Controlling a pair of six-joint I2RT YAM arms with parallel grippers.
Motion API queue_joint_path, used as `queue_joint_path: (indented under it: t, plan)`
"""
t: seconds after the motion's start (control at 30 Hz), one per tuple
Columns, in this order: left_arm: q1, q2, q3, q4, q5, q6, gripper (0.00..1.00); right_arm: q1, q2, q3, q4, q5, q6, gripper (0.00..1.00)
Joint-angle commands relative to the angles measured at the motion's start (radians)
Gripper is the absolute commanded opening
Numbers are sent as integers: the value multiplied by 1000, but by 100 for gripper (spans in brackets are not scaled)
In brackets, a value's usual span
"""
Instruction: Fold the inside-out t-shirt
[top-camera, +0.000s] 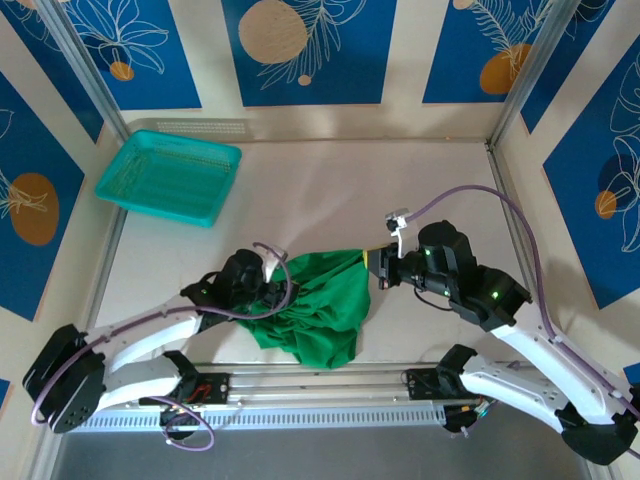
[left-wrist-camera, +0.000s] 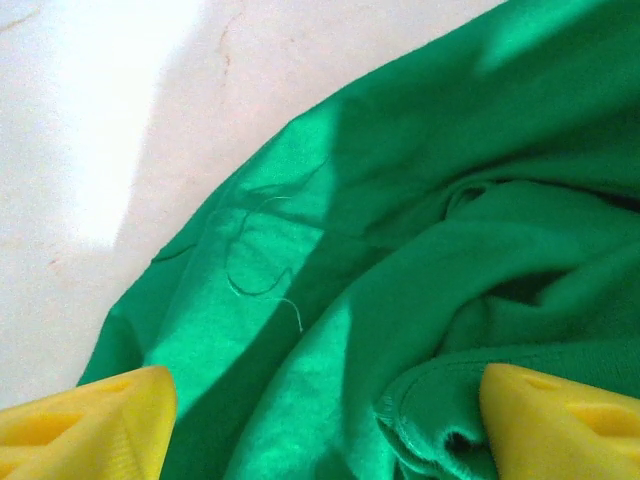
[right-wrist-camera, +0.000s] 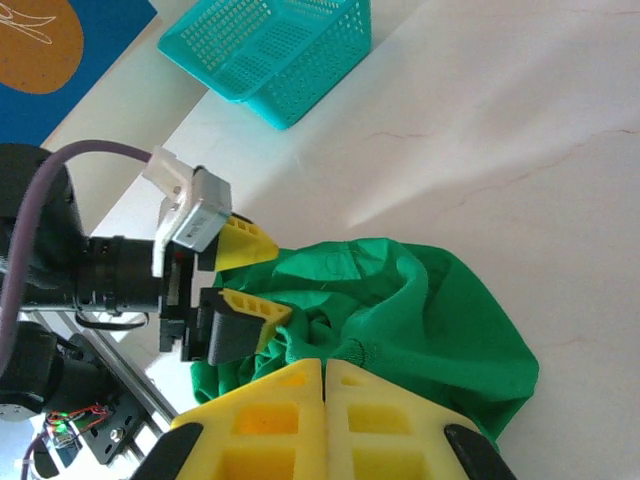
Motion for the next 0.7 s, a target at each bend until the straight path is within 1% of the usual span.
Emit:
queue_joint_path:
  t: [0.0, 0.07, 0.1, 0.13, 0.17, 0.23, 0.3, 0.37, 0.43, 0.53, 0.67]
  plan:
    - [7, -65, -41, -18, 106, 20, 79, -15, -18, -22, 25, -53, -27, 0]
    - [-6, -102, -73, 62, 301, 29, 79, -24, -11, -42, 44, -108, -30, 0]
    - [-19, -114, -81, 96, 372, 35, 79, -27, -5, -51, 54, -144, -33, 0]
    - [-38, -130, -79, 111, 416, 41, 80, -28, 1, -59, 63, -177, -35, 0]
    - [-52, -148, -67, 105, 430, 54, 80, -29, 8, -64, 65, -206, -36, 0]
    - [-60, -186, -35, 70, 408, 65, 81, -29, 18, -72, 49, -232, -39, 0]
    - [-59, -211, 3, 29, 335, 78, 85, -31, 23, -83, 1, -206, -33, 0]
    - [-60, -202, 50, 6, 291, 110, 85, -40, 24, -107, -49, -158, -17, 0]
    - [-61, -159, 87, 11, 279, 144, 85, -52, 20, -141, -73, -137, -2, 0]
    - [-60, -59, 131, 19, 288, 201, 82, -67, 4, -190, -61, -144, 32, 0]
    - [-61, 48, 139, 79, 318, 271, 81, -77, -29, -228, -30, -131, 73, 0]
